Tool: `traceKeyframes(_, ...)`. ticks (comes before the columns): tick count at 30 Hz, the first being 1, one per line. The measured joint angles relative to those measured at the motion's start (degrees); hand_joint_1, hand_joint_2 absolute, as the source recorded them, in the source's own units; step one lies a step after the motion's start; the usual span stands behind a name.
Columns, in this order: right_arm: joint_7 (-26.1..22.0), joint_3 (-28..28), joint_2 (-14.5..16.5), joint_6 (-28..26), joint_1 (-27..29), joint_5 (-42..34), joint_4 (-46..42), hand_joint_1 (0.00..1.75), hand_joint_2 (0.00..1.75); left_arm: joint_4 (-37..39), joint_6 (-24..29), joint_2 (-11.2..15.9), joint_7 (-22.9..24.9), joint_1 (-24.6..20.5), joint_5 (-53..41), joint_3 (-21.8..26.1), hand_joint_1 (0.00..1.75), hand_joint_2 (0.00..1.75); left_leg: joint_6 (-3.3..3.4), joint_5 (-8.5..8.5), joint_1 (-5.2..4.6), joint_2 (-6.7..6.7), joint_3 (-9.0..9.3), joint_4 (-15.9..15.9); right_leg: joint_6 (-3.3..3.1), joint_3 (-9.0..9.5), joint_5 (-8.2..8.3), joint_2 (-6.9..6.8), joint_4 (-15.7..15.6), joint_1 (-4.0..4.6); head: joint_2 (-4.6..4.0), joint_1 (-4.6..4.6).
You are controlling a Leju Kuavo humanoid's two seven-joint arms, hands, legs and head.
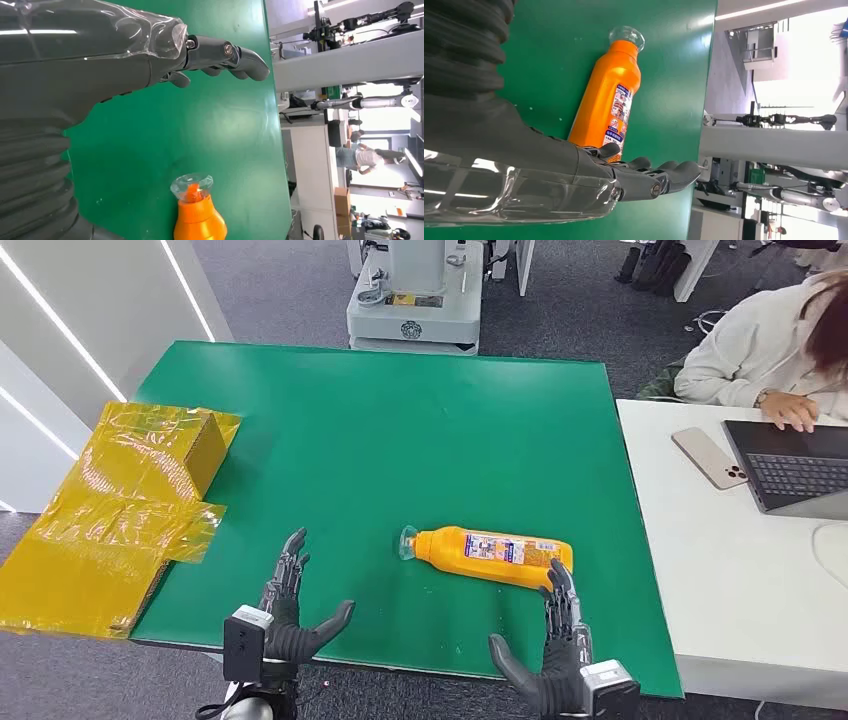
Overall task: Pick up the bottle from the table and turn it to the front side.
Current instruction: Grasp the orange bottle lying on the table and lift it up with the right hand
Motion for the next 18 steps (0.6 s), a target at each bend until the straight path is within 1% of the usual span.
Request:
traceKeyframes(7,-0.4,0.6,-0.6,-0.3,0.0,-0.5,0.2,0.00,1.75,0.0,0.0,0.3,-0.3,0.0,0.5,0.0,0.00,1.75,0.00,0.00,0.00,0.00,0.00,0.0,0.00,0.00,0.00,0.00,0.0,0.00,0.00,-0.01)
traceKeyframes(14,-0.8,1.3,-1.1,-1.8,-0.6,-0.5,0.3,0.00,1.75,0.0,-0.3,0.5,-0.8,-0.3,1.0,-0.1,0.00,1.75,0.00,0.00,0.00,0.00,0.01,0.0,0.00,0.00,0.00,0.00,0.0,0.00,0.00,-0.01)
traceKeyframes(16,-0.9,1.3,-1.3,-2.9,-1.0,1.8,0.3,0.00,1.75,0.0,-0.8,0.4,-0.8,-0.7,1.0,-0.1,0.00,1.75,0.00,0.00,0.00,0.00,0.01,0.0,0.00,0.00,0.00,0.00,0.0,0.00,0.00,0.00)
traceKeyframes(18,-0.3,1.2,-1.5,-4.2,-1.7,6.3,0.3,0.00,1.75,0.1,-1.5,0.4,-0.8,-1.2,0.9,-0.4,0.00,1.75,0.00,0.00,0.00,0.01,0.01,0.0,0.00,0.00,0.00,0.01,0.0,0.00,0.00,0.00)
